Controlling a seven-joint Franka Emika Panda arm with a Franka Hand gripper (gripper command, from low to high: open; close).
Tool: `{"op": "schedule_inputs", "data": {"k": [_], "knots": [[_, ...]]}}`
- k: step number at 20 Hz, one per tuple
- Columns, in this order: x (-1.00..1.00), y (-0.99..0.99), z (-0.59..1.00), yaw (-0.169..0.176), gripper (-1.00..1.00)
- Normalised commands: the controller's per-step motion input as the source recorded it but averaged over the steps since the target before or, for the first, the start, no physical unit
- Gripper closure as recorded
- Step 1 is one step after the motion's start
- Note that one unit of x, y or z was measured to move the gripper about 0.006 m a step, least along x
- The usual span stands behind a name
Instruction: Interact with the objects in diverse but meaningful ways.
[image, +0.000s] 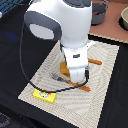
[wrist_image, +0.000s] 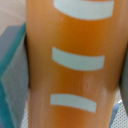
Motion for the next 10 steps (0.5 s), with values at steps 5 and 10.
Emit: {"op": "schedule_inputs", "data": {"k": [5, 10], "knots": [[0.11, 0.10, -0.28, 0.000, 1.00], [0.11, 0.07, -0.27, 0.000, 1.00]]}}
